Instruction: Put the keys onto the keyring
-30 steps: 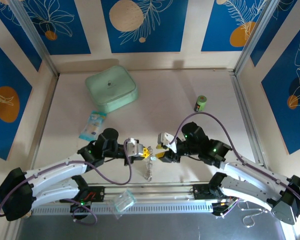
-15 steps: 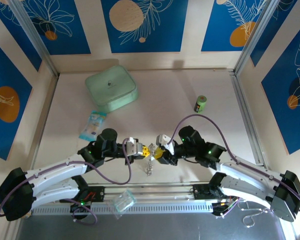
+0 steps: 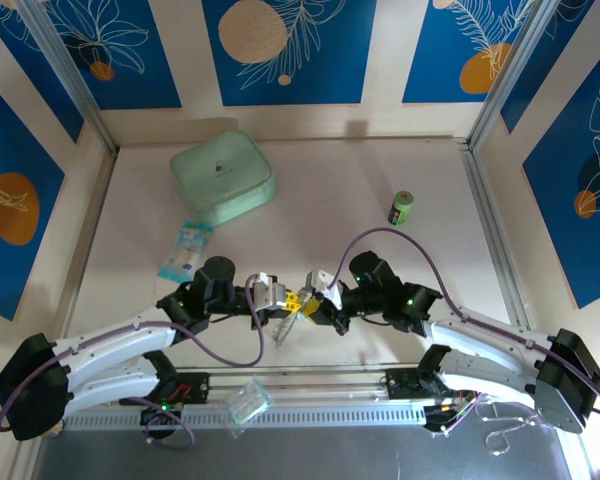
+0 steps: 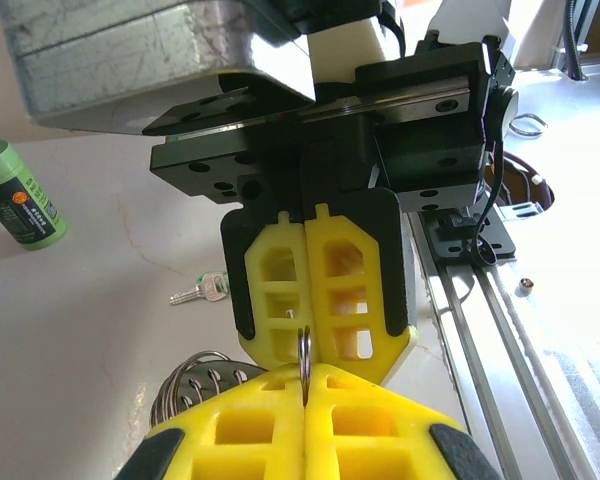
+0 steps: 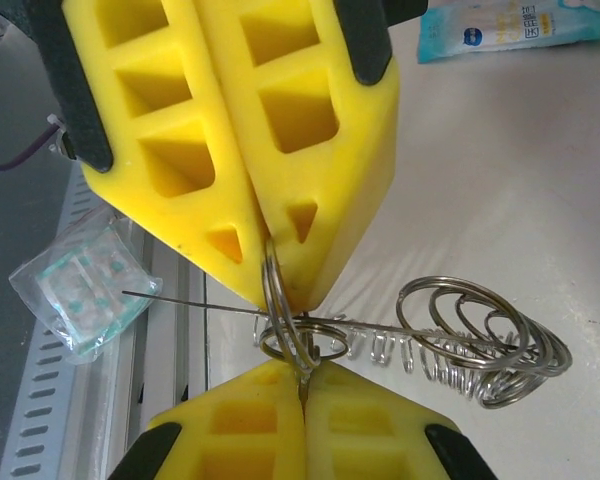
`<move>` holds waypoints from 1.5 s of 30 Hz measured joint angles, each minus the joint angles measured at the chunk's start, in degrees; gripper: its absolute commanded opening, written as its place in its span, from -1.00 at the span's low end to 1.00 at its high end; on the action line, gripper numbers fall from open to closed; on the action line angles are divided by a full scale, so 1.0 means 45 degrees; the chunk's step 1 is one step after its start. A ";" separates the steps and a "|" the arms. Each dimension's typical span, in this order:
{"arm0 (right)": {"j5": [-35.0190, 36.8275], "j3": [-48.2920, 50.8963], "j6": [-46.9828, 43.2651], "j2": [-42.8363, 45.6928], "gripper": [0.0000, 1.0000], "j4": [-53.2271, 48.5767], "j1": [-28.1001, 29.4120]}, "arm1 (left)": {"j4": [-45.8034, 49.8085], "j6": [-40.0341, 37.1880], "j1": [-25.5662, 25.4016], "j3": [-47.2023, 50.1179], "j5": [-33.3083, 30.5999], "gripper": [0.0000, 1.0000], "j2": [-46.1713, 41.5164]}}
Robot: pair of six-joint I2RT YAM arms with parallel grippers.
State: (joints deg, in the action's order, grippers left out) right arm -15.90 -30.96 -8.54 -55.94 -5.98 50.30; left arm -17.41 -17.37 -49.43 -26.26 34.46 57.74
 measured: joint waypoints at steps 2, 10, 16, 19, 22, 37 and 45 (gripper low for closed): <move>0.0102 0.0000 -0.0024 0.0126 -0.98 -0.0068 0.0000 | -0.0034 -0.0005 0.0000 0.0000 0.0000 -1.00 0.0000; 0.0646 0.0000 -0.0257 0.1671 -1.00 -0.0505 0.0000 | -0.0039 -0.0112 0.0000 0.0000 0.0000 -1.00 0.0000; 0.1001 0.0000 -0.0476 0.2229 -1.00 -0.0913 -0.0005 | -0.0034 -0.0160 0.0000 0.0000 -0.0010 -1.00 0.0000; 0.1413 0.0000 -0.0593 0.2229 -1.00 -0.1239 -0.0005 | -0.0015 -0.0209 0.0000 0.0000 -0.0053 -1.00 0.0000; 0.1841 0.0000 -0.0695 0.2259 -1.00 -0.1506 -0.0005 | 0.0083 -0.0253 0.0000 -0.0005 -0.0126 -0.95 -0.0005; 0.3235 -0.2229 -0.1311 0.1171 -1.00 -0.2807 0.0306 | -0.0340 0.0442 0.0000 0.0238 -0.2637 0.48 -0.1481; 0.3079 -0.4095 -0.1647 -0.2861 -1.00 -0.1083 0.0573 | -0.0695 0.2171 0.0049 0.0573 -1.0321 0.66 -0.4677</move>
State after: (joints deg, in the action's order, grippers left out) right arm -2.04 -49.39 -15.94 -68.82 -10.85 52.88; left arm -20.53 -7.60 -49.21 -23.68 -11.99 36.69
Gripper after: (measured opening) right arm 0.054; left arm 0.827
